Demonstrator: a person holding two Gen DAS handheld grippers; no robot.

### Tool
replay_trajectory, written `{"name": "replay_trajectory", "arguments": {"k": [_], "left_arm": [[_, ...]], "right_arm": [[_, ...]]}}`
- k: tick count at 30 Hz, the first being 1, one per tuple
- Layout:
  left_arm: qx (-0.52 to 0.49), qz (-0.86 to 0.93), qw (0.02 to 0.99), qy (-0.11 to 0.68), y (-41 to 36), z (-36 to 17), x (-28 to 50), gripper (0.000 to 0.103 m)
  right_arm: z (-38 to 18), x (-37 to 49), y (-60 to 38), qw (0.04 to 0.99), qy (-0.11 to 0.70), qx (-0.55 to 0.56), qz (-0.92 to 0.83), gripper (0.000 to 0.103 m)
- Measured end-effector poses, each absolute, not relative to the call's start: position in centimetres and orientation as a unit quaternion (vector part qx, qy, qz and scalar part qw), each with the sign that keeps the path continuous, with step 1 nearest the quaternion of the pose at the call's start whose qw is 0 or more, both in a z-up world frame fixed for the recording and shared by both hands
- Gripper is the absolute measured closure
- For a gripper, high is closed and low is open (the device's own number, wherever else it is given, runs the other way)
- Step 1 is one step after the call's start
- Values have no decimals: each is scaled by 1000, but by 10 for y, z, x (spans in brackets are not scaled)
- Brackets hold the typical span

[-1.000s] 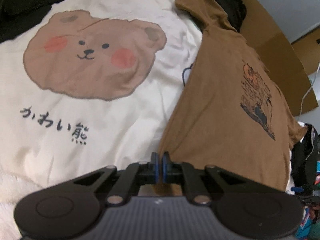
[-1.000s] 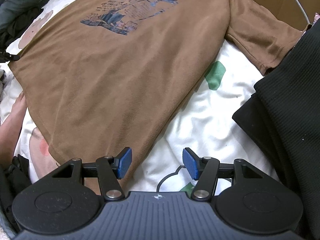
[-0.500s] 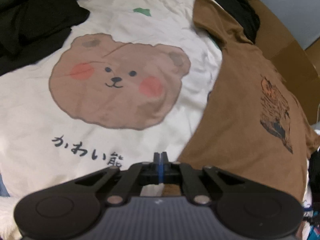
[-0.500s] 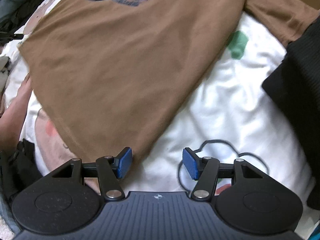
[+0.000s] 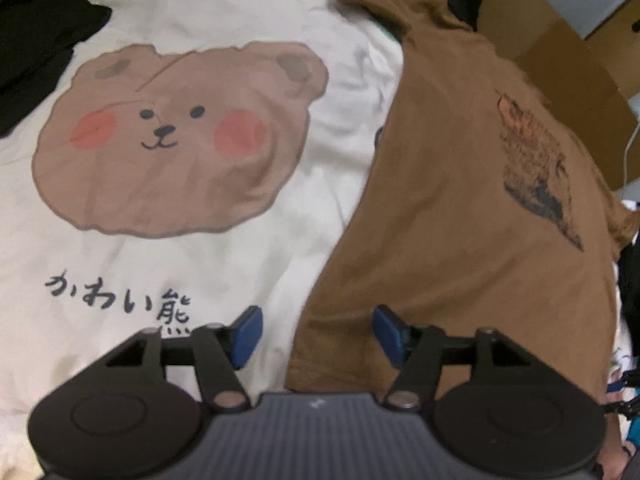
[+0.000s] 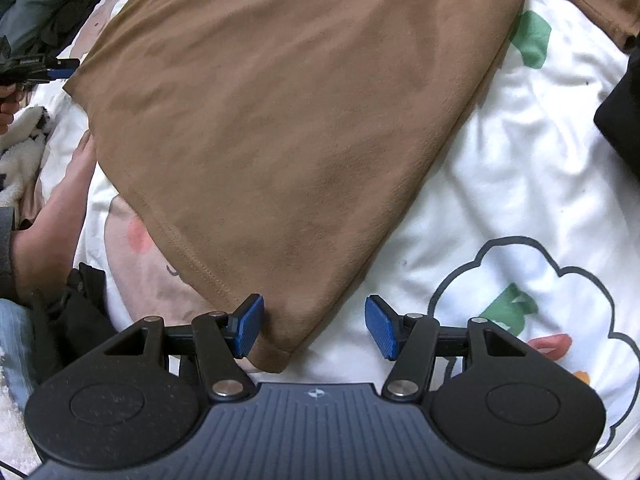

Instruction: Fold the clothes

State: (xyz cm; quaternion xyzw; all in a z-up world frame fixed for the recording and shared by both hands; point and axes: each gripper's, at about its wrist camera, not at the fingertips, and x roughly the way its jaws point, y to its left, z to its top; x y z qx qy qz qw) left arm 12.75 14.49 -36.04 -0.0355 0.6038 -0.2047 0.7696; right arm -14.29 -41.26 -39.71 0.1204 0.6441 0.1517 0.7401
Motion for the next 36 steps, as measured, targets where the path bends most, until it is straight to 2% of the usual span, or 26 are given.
{"name": "replay_trajectory", "arguments": {"k": [1, 2, 3, 4, 6, 8, 9, 17, 20, 22, 24, 25, 28, 36], "left_arm": [[-31, -211, 768, 604, 142, -363, 126, 41], [-15, -211, 771, 601, 140, -363, 124, 49], [5, -207, 775, 597, 138, -363, 122, 76], [15, -204, 774, 599, 138, -365, 121, 93], [-10, -205, 770, 603, 147, -366, 122, 99], [-30, -208, 769, 603, 156, -363, 123, 100], [-31, -208, 771, 601, 159, -360, 123, 101], [-15, -193, 784, 590, 171, -340, 125, 101], [-10, -193, 787, 586, 170, -333, 129, 101], [-5, -191, 790, 583, 170, -330, 132, 101], [-2, -184, 797, 576, 173, -323, 135, 101], [-1, -181, 799, 573, 175, -319, 136, 101], [-4, -177, 798, 576, 179, -318, 139, 101], [1, -182, 786, 591, 172, -334, 134, 101]], "right_arm": [[-398, -143, -412, 740, 644, 121, 151, 42], [-398, -142, -412, 740, 644, 124, 150, 48], [-399, -142, -413, 741, 642, 130, 148, 58], [-399, -142, -414, 741, 641, 140, 147, 64], [-401, -141, -420, 734, 642, 161, 149, 87], [-401, -141, -421, 732, 643, 161, 157, 96], [-400, -142, -420, 730, 643, 161, 165, 96], [-398, -143, -400, 717, 651, 144, 204, 97], [-399, -139, -398, 713, 657, 148, 195, 94], [-400, -136, -404, 713, 657, 164, 182, 86], [-398, -134, -411, 718, 651, 175, 172, 63], [-397, -133, -414, 722, 647, 179, 169, 60], [-397, -131, -421, 725, 638, 201, 163, 56], [-409, -131, -407, 712, 647, 212, 175, 56]]}}
